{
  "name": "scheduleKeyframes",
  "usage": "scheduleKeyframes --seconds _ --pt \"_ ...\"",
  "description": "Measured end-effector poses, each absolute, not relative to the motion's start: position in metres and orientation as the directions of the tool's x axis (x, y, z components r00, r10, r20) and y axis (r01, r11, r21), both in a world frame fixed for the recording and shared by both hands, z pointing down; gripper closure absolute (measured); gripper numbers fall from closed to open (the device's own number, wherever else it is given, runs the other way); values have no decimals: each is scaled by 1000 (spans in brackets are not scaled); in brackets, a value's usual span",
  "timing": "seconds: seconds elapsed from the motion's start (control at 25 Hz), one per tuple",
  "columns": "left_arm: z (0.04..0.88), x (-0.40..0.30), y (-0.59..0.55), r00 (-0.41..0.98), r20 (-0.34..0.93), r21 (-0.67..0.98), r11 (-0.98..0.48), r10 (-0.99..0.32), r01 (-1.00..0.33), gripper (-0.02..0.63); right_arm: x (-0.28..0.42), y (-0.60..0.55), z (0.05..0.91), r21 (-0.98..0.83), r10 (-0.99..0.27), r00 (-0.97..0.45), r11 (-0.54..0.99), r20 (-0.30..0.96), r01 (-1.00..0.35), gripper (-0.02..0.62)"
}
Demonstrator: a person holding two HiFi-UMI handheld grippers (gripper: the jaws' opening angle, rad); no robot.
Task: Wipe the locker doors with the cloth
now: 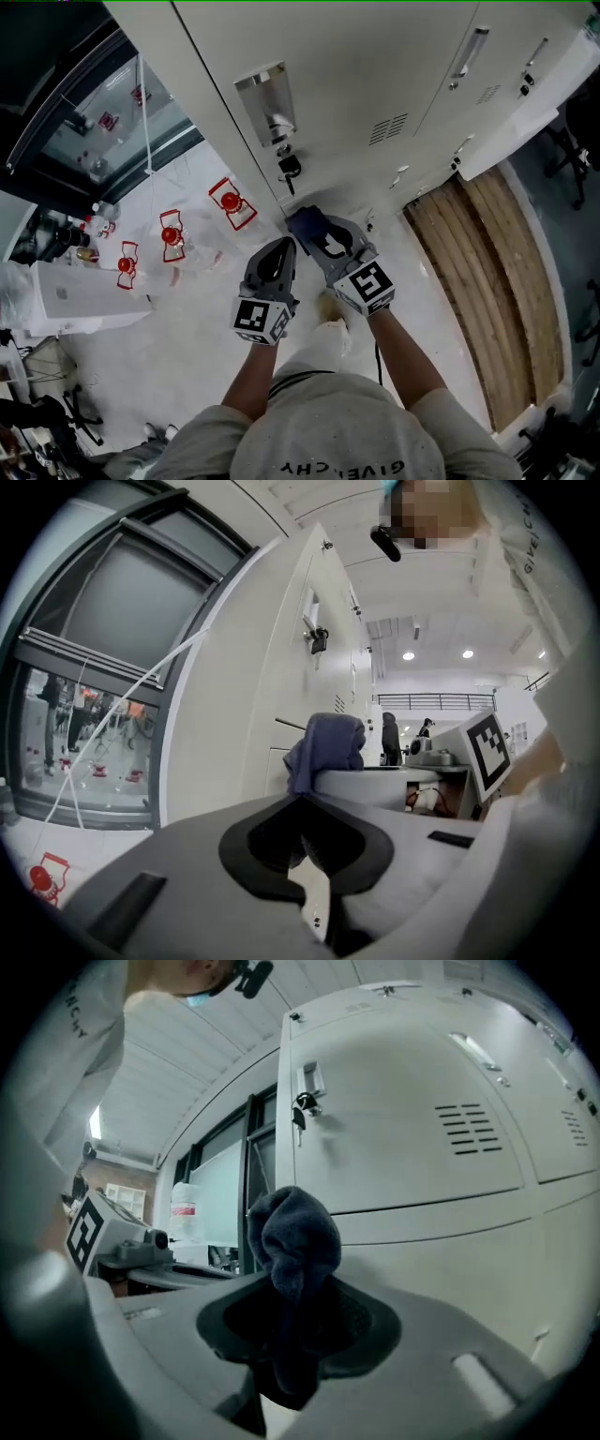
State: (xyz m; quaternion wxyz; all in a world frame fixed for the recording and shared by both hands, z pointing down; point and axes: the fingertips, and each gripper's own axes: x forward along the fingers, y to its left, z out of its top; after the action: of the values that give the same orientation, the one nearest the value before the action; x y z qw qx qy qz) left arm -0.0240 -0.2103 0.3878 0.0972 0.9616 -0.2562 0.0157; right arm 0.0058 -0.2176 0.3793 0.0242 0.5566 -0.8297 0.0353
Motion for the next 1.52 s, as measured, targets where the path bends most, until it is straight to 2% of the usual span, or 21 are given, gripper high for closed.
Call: scheduleKeyframes --seconds 0.2,0.72,1.08,1.52 --pt "389 -19 -229 829 94 160 -813 -551 -559 607 -6 -243 383 5 -883 -458 461 102 -888 483" --pt "408 5 -228 782 161 127 -773 -602 -621 607 15 -251 391 22 -851 -507 515 135 -857 489" --pt "402 13 -218 650 90 132 -638 -755 -759 607 90 -247 403 30 -871 -459 471 176 -882 489" --pt "392 -8 -175 522 84 143 -508 -849 -849 607 165 -241 403 85 -899 -397 417 185 -905 489"
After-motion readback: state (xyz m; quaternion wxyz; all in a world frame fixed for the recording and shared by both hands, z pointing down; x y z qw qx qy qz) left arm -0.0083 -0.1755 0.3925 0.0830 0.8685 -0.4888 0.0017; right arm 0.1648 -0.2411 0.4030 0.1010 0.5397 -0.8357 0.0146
